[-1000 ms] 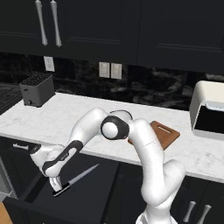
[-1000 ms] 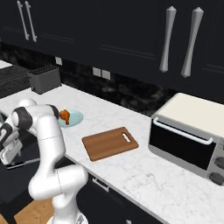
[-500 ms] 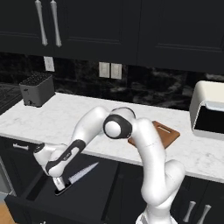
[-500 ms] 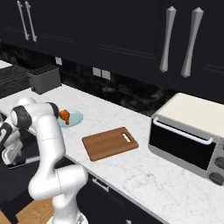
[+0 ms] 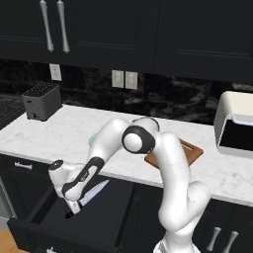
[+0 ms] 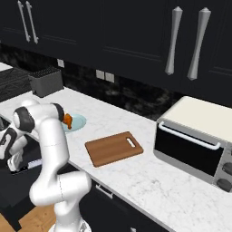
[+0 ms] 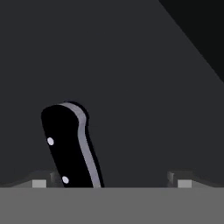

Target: Pick up the knife from the drawer and place it on the cutting board. Then place the meat from the plate to the cutting board.

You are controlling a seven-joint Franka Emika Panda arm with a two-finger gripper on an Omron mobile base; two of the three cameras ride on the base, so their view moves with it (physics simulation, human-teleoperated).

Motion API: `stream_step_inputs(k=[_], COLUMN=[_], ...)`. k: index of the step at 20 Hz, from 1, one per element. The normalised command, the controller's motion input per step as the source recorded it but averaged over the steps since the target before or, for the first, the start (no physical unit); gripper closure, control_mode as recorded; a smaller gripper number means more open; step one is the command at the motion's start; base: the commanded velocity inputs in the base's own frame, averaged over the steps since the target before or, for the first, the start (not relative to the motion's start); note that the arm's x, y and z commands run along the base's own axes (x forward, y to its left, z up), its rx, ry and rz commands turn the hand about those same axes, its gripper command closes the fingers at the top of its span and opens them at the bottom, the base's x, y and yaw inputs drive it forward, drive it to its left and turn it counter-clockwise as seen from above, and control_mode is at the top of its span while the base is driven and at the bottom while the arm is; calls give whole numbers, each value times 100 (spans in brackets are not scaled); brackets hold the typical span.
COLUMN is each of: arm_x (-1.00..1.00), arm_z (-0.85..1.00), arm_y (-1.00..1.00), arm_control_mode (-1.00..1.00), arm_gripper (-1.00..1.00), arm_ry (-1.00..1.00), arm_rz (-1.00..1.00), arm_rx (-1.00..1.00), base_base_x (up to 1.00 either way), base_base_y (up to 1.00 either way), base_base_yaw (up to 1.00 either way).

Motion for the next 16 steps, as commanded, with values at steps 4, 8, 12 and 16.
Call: stream_step_inputs(k=[4, 8, 12, 16], arm_x=[0, 8, 34, 54], arm_z=[27, 2, -19, -38], arm_y=[-2, 0, 0, 10], arm_control_mode=[-100, -100, -100, -100], arm_gripper=[-100, -100, -100, -100], arm_ry=[1, 1, 3, 1], arm_rz=[17, 12, 8, 8], arm_rx=[14, 6, 0, 0], base_base_x=[0, 0, 0, 0], base_base_y=[0, 0, 0, 0], base_base_yaw=[0, 0, 0, 0])
